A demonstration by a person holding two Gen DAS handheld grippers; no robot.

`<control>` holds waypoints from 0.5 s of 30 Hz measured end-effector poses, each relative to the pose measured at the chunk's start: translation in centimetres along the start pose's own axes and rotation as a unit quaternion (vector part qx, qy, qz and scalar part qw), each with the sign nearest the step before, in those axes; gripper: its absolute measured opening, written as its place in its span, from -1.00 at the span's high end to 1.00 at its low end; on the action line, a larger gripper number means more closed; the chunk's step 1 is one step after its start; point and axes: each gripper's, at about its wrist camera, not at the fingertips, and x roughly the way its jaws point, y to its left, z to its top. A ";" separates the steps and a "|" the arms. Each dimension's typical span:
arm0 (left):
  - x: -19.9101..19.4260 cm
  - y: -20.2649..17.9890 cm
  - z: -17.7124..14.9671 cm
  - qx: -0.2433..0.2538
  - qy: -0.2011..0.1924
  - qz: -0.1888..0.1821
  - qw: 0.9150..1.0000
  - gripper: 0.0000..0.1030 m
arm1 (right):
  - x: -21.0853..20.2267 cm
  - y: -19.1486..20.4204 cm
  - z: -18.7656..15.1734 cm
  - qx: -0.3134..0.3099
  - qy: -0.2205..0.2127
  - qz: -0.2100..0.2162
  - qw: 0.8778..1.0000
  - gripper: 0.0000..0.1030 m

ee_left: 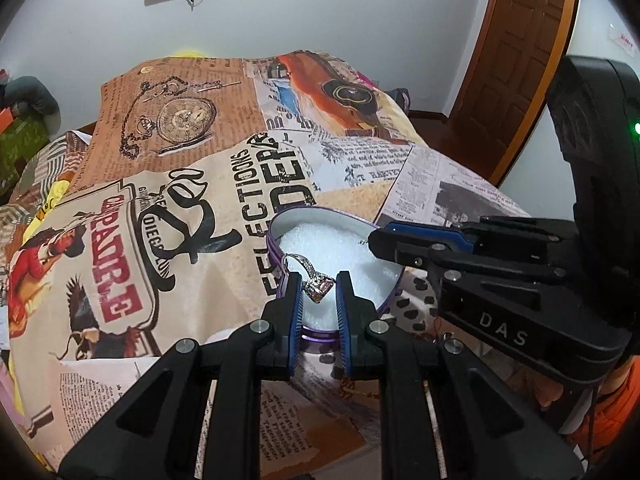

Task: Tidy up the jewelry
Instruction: 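Carry the pendant into the purple heart tin and open the left tool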

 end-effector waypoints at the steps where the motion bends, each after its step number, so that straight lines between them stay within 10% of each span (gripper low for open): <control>1: 0.0 0.1 -0.1 0.000 0.001 0.001 1.000 0.70 | 0.1 0.0 0.0 0.000 0.002 -0.001 1.000 0.82; 15: -1.5 0.8 0.0 -0.017 -0.008 0.007 1.000 0.70 | 0.1 0.0 -0.1 0.001 0.016 -0.010 1.000 0.80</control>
